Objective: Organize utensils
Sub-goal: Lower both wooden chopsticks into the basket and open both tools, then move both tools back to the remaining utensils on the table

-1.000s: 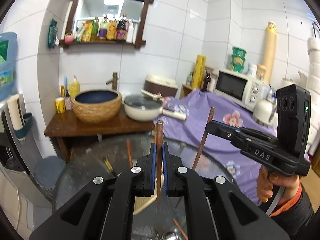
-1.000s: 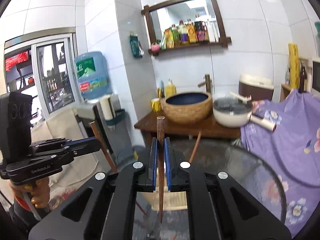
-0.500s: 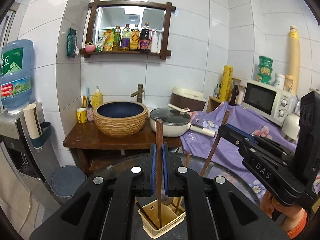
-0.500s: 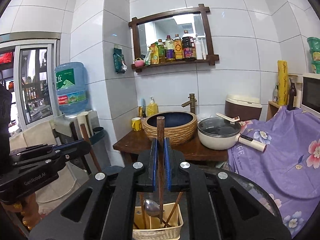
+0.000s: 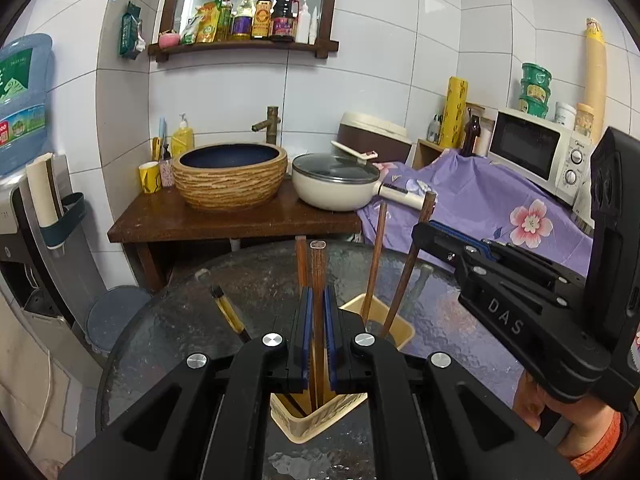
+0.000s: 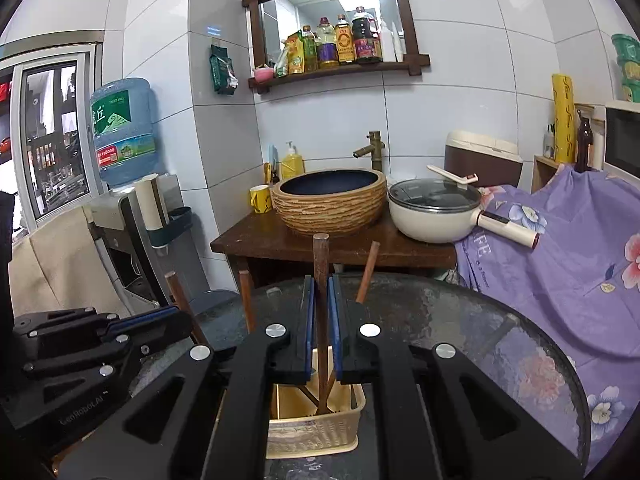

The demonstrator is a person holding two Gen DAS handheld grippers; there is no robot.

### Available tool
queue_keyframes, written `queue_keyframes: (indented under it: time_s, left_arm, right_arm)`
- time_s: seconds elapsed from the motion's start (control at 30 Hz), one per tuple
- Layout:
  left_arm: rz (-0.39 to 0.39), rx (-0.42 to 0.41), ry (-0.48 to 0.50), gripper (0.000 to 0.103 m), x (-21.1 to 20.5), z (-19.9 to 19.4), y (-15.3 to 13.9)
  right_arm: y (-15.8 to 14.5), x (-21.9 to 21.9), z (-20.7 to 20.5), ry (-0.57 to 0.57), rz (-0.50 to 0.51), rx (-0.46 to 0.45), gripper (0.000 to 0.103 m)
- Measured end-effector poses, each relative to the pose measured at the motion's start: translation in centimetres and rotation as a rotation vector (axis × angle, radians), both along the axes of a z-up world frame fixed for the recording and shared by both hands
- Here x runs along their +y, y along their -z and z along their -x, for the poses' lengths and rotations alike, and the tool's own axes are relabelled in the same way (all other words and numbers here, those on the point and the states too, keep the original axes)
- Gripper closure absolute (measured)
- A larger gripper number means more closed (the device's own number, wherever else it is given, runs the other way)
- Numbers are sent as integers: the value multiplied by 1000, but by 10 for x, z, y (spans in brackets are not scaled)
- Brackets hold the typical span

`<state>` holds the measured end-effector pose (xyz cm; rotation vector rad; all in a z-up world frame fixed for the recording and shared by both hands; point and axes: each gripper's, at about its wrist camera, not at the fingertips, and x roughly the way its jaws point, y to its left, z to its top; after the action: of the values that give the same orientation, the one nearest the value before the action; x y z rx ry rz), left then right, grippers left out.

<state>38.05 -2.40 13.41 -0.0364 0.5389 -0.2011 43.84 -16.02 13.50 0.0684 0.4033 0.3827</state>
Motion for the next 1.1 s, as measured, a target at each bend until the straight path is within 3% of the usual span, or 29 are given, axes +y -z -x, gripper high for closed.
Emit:
queue_keyframes:
  time_s: [0.2,0.43,0.47,0.5,0.53,0.57,0.6,0.67,0.87,1.1]
  left_arm:
    - [-14,41,-9,97,-1,-4,17]
    - [-13,27,-11,96,-1,1,17]
    - [-13,24,-13,92,0,2,17]
    - [-12,20,-14,88,0,4,16]
    - [-10,14,-16,78,2,8,16]
    - [-6,9,-19,66,3,11,17]
    - [0,3,-22,61,5,16,18]
    - [10,-10,-25,47,8,29,21]
    - [-21,3,-30,30,11,70,55]
    - [-20,147,-18,30,15,97,112]
  right_arm:
    - [8,-5,-2,21,1,9,95]
    - [8,-10,-1,24,-5,13,94]
    - [9,-11,1,25,-7,12,92]
    - [10,-13,2,26,-13,14,83]
    - [10,-14,4,25,-23,16,76]
    - [12,-18,8,25,-41,18,60]
    - [13,-21,12,28,-57,16,54]
    - [18,-24,22,30,-66,26,53]
    - [54,-28,54,0,-33,144,53]
    - [109,-27,100,0,107,268,53]
